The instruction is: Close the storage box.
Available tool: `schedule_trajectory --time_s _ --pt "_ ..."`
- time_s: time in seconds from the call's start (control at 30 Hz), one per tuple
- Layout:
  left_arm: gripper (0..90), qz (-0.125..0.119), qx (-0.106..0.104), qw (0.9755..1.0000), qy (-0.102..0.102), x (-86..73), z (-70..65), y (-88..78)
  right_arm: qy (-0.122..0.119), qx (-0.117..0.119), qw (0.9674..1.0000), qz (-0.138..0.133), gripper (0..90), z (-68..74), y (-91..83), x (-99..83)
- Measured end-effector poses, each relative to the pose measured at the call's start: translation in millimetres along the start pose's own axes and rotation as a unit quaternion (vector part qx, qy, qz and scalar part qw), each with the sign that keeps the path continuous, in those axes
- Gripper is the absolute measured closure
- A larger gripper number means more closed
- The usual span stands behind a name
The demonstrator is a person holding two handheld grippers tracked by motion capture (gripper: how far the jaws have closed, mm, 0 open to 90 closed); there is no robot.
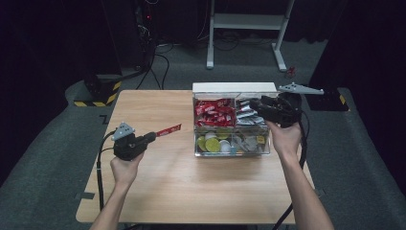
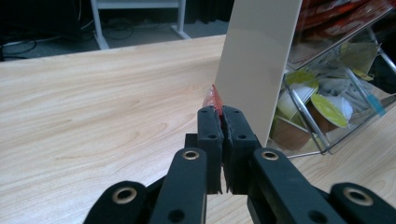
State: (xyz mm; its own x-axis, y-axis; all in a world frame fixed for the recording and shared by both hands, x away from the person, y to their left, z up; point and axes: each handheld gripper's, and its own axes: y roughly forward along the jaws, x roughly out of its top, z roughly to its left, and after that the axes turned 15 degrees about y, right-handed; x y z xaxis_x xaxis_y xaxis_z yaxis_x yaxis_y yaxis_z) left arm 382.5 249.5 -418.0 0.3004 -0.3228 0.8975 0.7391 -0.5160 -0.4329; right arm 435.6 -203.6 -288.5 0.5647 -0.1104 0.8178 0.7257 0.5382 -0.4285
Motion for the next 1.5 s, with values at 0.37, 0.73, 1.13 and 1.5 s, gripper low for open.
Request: schedule_trajectory --time_s 0.37,0.73,1.13,1.5 --pt "87.0 0.015 0.014 0.9998 -0.005 -9.4 0.4 10.8 0.0 -0.001 1.0 0.003 46.6 -0.2 0.6 0.4" --pt "87.0 0.03 0.021 0.9993 -0.005 -15.7 -0.9 23.3 -0.001 -0.004 1.0 0.007 46.4 0.7 0.5 0.9" --pt "86.9 0.054 0.019 0.9984 -0.007 -25.7 -0.1 37.5 -0.003 -0.006 0.9999 0.008 46.4 0.7 0.7 0.4" --pt "86.4 0.077 0.015 0.9969 -0.002 -29.2 -1.4 47.9 -0.002 -0.006 0.9999 0.008 46.3 0.9 1.2 0.4"
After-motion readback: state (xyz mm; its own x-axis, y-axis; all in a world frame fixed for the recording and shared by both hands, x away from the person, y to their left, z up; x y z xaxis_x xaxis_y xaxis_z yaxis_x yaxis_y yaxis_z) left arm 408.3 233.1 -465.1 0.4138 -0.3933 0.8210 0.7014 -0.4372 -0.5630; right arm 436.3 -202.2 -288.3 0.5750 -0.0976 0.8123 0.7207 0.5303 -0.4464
